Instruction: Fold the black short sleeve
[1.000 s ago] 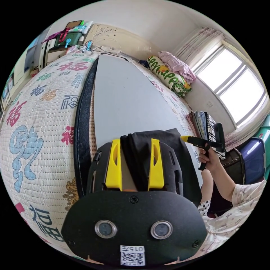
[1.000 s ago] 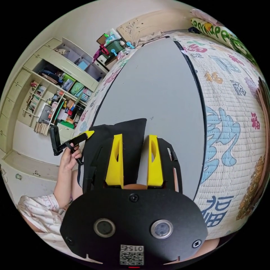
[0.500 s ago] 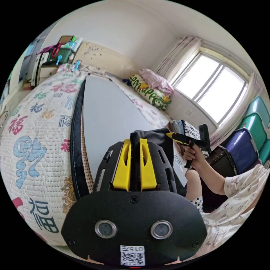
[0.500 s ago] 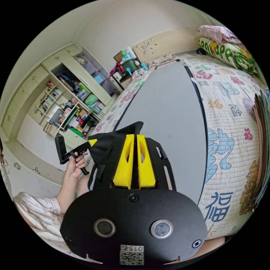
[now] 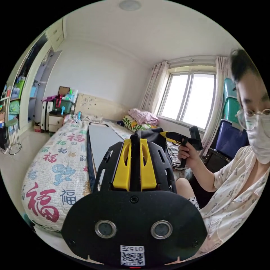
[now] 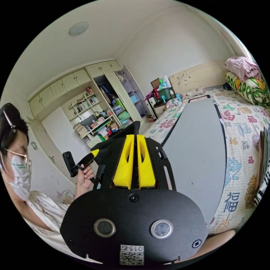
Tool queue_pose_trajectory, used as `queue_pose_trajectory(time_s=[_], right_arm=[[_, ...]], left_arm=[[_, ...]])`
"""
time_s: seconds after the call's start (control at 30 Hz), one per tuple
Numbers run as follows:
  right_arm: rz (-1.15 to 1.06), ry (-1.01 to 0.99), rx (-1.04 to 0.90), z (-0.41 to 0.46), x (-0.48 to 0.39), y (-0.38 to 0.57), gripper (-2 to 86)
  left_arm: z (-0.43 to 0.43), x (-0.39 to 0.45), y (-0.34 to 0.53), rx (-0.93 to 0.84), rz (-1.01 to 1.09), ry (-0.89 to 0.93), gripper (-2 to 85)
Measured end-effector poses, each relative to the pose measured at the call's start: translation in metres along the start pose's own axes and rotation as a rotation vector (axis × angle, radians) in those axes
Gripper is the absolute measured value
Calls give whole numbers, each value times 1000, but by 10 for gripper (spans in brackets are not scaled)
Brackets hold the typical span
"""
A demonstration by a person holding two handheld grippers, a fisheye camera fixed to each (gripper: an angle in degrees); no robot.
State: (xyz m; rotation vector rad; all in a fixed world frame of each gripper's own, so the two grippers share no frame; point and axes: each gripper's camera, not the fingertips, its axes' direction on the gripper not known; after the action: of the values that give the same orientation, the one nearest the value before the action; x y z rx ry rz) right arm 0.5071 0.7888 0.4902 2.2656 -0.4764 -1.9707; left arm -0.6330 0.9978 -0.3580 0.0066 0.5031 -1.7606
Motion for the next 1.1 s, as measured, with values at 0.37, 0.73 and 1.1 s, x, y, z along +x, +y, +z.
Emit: queue_pose_trajectory(time_s=[0.37,0.73,1.1], right_arm=[[-113,-145,433,-90,-149,118,5],[-187,-226,492,-102,-183,189,4],[-208,-269,467,-80,-167,230,4]], left_arm=[[-270,151,-115,421,121,-123,47],[-368,200,-166,629,2,12,45],[-455,203,-186,740,-89,41,44]])
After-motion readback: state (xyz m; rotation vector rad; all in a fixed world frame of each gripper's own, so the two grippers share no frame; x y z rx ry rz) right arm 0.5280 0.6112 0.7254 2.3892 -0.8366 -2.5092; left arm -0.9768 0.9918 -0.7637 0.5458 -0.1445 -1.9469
